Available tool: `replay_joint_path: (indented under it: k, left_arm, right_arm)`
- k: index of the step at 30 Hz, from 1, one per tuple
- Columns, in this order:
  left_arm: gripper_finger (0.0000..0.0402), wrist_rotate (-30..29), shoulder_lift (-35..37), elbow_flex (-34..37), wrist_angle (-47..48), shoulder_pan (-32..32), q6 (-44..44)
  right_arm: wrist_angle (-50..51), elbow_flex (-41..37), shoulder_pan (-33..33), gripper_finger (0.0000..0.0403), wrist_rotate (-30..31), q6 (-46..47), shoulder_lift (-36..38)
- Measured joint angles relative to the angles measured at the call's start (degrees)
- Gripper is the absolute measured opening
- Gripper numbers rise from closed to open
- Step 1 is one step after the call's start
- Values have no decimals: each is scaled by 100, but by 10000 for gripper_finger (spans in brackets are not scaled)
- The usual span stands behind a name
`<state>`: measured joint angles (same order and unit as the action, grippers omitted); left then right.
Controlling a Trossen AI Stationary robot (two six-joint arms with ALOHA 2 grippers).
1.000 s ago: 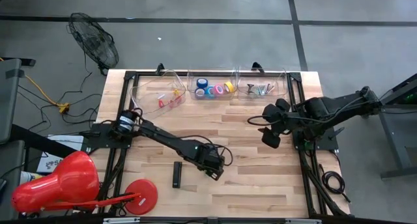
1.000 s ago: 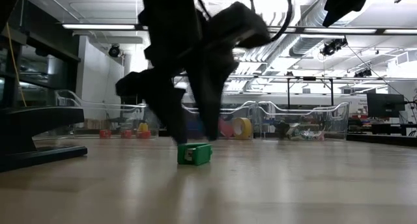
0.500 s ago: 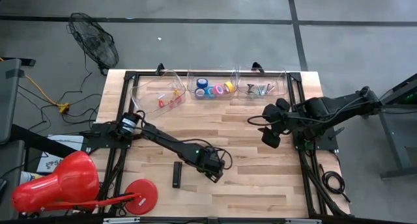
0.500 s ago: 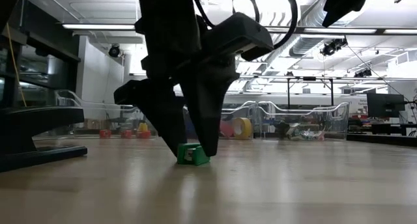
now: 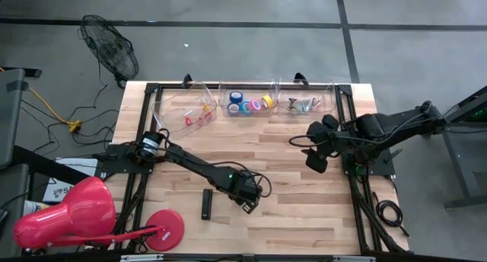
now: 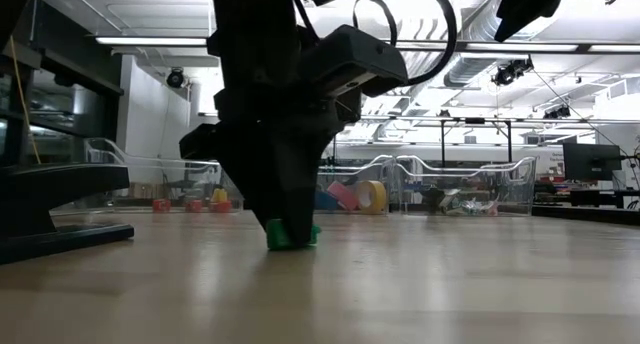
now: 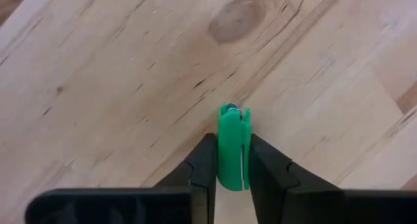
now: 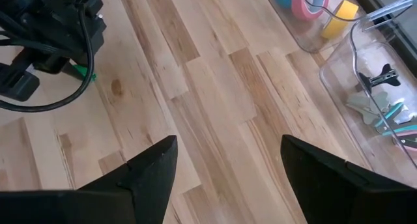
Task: Pick and place Stapler, Stapler remover, tape
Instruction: Put the green stapler into the left transparent bin
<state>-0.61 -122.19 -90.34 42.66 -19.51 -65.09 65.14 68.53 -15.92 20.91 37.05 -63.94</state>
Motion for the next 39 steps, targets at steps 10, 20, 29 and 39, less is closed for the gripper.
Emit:
replay_joint_path:
  k: [10, 20, 29, 39]
  left_arm:
    - [53, -256, 590, 32, 1099, 127, 83]
    - [53, -1364, 1581, 19, 2884, 789, 362]
    - [53, -2293, 2251, 15, 3915, 1894, 1027]
    - [53, -2611, 2302, 13, 3628, 3654, 2750]
  right_arm:
    - [35, 0, 0, 263, 20, -30, 0]
    - [17, 0, 4, 263, 97, -104, 0]
    - [2, 0, 4, 263, 257, 30, 0]
    - [-2, 0, 17, 264, 591, 310, 0]
